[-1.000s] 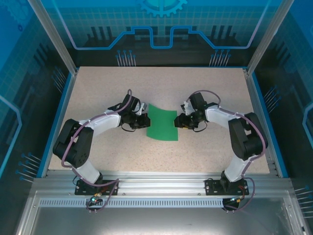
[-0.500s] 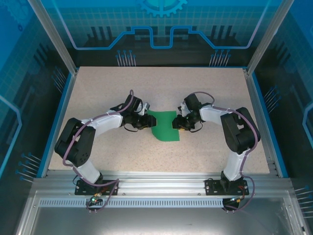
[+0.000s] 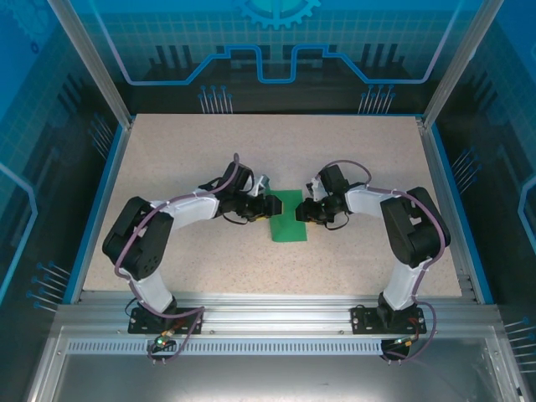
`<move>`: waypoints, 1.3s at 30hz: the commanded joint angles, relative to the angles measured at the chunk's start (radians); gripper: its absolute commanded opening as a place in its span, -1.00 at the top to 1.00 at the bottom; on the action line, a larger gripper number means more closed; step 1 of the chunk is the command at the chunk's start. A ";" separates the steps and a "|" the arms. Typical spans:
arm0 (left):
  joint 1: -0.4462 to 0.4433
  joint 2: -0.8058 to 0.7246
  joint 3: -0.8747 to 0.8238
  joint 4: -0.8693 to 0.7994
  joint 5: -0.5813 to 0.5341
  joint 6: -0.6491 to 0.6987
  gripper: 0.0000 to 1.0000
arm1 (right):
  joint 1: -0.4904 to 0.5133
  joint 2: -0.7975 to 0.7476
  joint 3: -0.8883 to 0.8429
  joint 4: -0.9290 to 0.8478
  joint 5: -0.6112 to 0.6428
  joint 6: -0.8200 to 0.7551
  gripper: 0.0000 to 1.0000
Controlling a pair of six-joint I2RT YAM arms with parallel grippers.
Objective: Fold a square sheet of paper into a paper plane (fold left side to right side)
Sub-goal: First fold in half a square sheet of paper at the center of the table.
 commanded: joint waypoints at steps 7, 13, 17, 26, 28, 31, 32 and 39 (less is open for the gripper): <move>-0.024 0.049 0.063 0.031 0.049 -0.023 -0.24 | -0.076 -0.059 -0.113 0.122 -0.156 0.058 0.26; -0.034 0.071 0.082 0.036 0.058 -0.023 -0.19 | -0.123 -0.132 -0.116 0.158 -0.260 0.057 0.15; -0.038 0.082 0.088 0.045 0.069 -0.022 -0.17 | -0.132 -0.147 -0.103 0.207 -0.326 0.087 -0.05; -0.043 0.090 0.091 0.045 0.076 -0.017 -0.10 | -0.115 -0.053 -0.002 0.270 -0.401 0.153 -0.10; -0.044 0.091 0.091 0.044 0.077 -0.017 -0.07 | -0.104 -0.028 0.017 0.283 -0.407 0.164 -0.10; -0.045 0.093 0.090 0.044 0.076 -0.017 0.01 | -0.083 0.011 0.048 0.283 -0.409 0.173 -0.09; -0.045 0.094 0.090 0.045 0.075 -0.017 0.05 | -0.077 0.024 0.057 0.283 -0.407 0.176 -0.09; -0.045 0.090 0.088 0.044 0.075 -0.015 0.12 | -0.047 0.080 0.091 0.268 -0.399 0.178 0.10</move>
